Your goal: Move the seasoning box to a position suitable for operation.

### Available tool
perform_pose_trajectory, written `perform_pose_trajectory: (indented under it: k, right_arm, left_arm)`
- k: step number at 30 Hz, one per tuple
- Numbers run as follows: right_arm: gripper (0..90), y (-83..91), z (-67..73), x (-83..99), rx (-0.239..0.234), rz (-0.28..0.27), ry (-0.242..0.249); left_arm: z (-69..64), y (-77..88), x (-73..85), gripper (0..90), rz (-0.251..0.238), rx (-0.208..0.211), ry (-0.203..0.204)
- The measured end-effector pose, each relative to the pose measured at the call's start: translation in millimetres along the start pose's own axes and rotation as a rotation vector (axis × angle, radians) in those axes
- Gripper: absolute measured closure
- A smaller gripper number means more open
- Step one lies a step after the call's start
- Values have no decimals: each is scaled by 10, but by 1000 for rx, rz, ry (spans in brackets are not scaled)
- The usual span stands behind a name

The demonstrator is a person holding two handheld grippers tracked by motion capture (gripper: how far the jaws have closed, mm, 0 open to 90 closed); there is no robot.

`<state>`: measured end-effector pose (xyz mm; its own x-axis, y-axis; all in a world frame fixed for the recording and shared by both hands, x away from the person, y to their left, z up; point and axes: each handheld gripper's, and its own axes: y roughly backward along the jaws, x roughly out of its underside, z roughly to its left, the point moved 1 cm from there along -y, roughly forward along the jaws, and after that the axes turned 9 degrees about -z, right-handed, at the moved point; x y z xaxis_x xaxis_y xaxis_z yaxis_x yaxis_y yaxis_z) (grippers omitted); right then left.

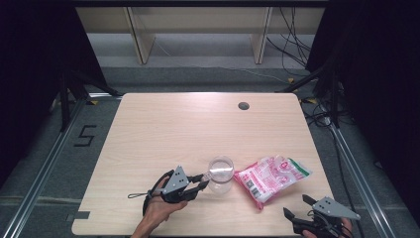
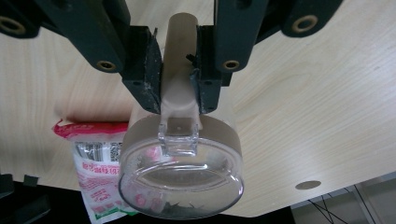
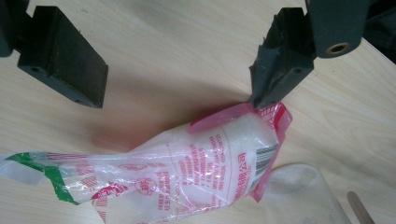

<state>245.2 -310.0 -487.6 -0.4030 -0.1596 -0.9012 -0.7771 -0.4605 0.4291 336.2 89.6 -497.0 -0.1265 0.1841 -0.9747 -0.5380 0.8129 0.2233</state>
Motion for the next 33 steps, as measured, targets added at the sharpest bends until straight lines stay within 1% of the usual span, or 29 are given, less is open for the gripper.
perform_pose_trajectory:
  k: [1,2,3,4,6,7,8,9,10,11,12,13,14,15,16,17,18,19,20,21,22,23,24,26,28,29,30,31,33]
  right_arm:
    - [199,2,-14,-8,-17,-7,11]
    - [199,2,-14,-8,-17,-7,11]
    - [199,1,-15,-10,-22,-7,11]
    - [200,-10,-24,-2,-2,-8,31]
    - [200,-9,-25,-3,7,-8,28]
    - [200,6,-9,-4,-3,-5,8]
    - [200,6,0,-3,-2,-1,-7]
    - [200,6,0,-3,-2,-1,-7]
    - [200,0,-22,-4,-13,-7,17]
    - [200,2,-18,-1,-10,-3,10]
    - [200,2,-18,-1,-10,-3,10]
    - [205,1,-22,-5,-14,-7,17]
    - [205,1,-22,-5,-14,-7,17]
    - [208,-1,-22,-4,-16,-7,18]
    - [207,6,-20,-1,-6,0,19]
    - [207,6,-20,-1,-6,0,19]
    - [208,5,-15,-1,-13,-1,10]
    - [208,2,-23,-2,-6,-8,23]
    - [208,2,-23,-5,-15,-6,21]
    - [207,6,-21,-3,-5,-2,20]
    - [207,8,-16,-1,-6,2,13]
    - [207,8,-21,-1,-6,-1,20]
    - [207,8,-19,-1,-8,-1,16]
    - [207,4,-19,-1,-15,-2,13]
    - [207,17,-3,3,-5,11,-19]
    - [207,17,-3,3,-5,11,-19]
    - [208,17,-10,1,-5,8,-13]
    - [207,8,-44,-5,-8,-8,31]
    - [207,8,-43,-3,-9,-4,30]
  left_arm:
    - [35,-23,-10,726,4,1,-6]
    - [35,-23,-10,726,4,1,-6]
    - [67,-53,-20,726,3,-2,-12]
    - [100,-65,-28,726,6,6,-29]
    - [119,-72,-32,725,8,-2,-28]
    - [138,-84,-30,725,6,-1,-20]
    - [164,-91,-31,725,7,-5,-27]
    - [193,-101,-29,725,2,-5,-26]
    - [213,-108,-33,725,2,-10,-26]
    - [257,-123,-45,724,9,-19,-42]
    - [257,-123,-45,723,9,-19,-42]
    - [290,-135,-45,721,11,-39,-43]
    - [290,-135,-45,719,11,-39,-43]
    - [320,-132,-44,719,17,-55,-62]
    - [356,-129,-33,718,15,-72,-55]
    - [356,-129,-33,716,15,-72,-55]
    - [377,-119,-27,716,18,-88,-51]
    - [399,-113,-19,717,18,-94,-43]
    - [428,-112,-4,719,14,-103,-20]
    - [447,-106,-5,721,22,-115,-27]
    - [447,-106,-5,724,22,-115,-27]
    - [457,-103,-3,726,30,-127,-26]
    - [465,-113,0,727,24,-120,-23]
    - [464,-120,-6,728,28,-130,-28]
    - [486,-138,-7,730,27,-134,-31]
    - [486,-138,-7,730,27,-134,-31]
    - [484,-141,-6,730,27,-138,-24]
    - [490,-142,-6,730,28,-135,-19]
    - [498,-142,-4,730,26,-132,-13]
